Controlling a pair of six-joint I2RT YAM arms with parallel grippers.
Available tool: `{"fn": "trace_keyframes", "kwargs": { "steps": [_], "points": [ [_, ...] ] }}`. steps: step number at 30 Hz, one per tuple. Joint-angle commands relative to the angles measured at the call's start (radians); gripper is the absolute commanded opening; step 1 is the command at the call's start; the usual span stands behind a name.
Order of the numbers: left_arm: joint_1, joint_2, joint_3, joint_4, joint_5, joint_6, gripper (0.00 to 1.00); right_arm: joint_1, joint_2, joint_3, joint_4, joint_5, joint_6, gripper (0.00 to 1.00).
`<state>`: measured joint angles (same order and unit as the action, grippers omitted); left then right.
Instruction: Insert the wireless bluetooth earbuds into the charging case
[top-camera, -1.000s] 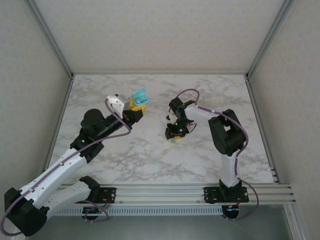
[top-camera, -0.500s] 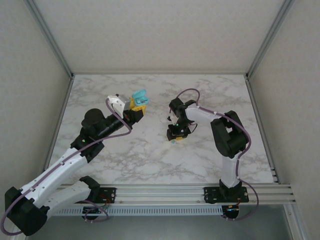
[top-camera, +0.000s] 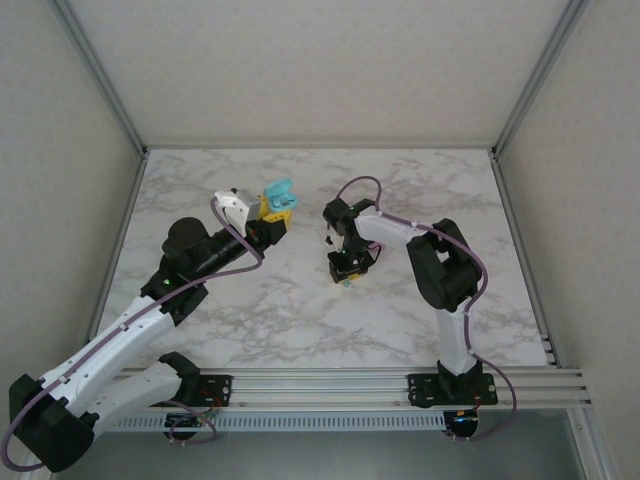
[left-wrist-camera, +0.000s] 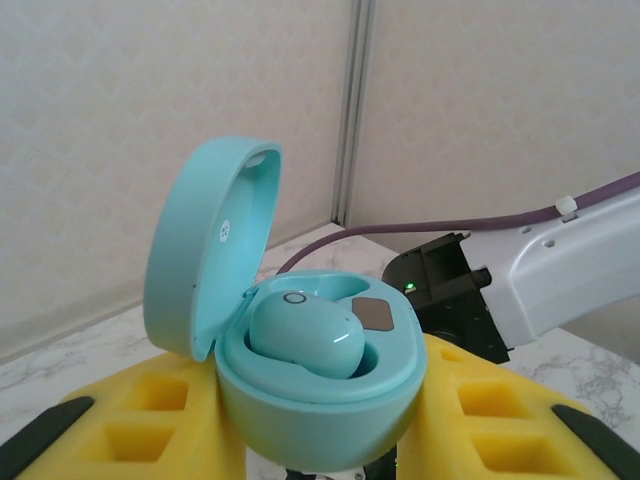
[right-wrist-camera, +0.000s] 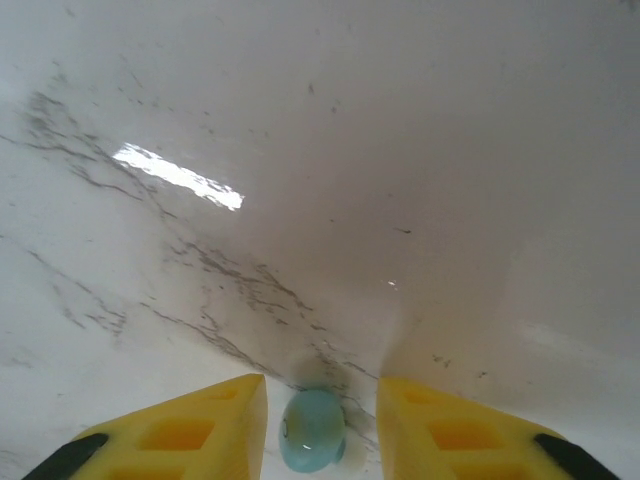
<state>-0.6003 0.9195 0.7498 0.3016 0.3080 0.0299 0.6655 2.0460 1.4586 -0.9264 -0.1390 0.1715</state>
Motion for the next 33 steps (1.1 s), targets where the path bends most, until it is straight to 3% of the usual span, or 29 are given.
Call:
{"fn": "trace_keyframes", "kwargs": {
  "steps": [1, 15, 21, 27, 33],
  "points": [
    [0.0, -0.018, 0.022, 0.016, 0.002, 0.007, 0.21, 0.01, 0.024, 0.031, -0.048, 0.025, -0.018, 0.33],
    [0.0, -0.01, 0.024, 0.016, 0.002, 0.005, 0.21, 0.028, 0.056, 0.047, -0.069, 0.04, 0.011, 0.23],
    [0.0, -0.008, 0.023, 0.01, 0.004, 0.011, 0.21, 0.02, -0.062, 0.054, -0.077, 0.035, 0.05, 0.19],
    [-0.001, 0.022, 0.017, 0.01, 0.037, 0.038, 0.21, -0.063, -0.343, 0.09, -0.041, -0.132, 0.129, 0.18],
    [0.001, 0.07, 0.015, 0.028, 0.138, 0.086, 0.21, -0.131, -0.532, 0.198, 0.036, -0.421, 0.201, 0.19]
  ]
}}
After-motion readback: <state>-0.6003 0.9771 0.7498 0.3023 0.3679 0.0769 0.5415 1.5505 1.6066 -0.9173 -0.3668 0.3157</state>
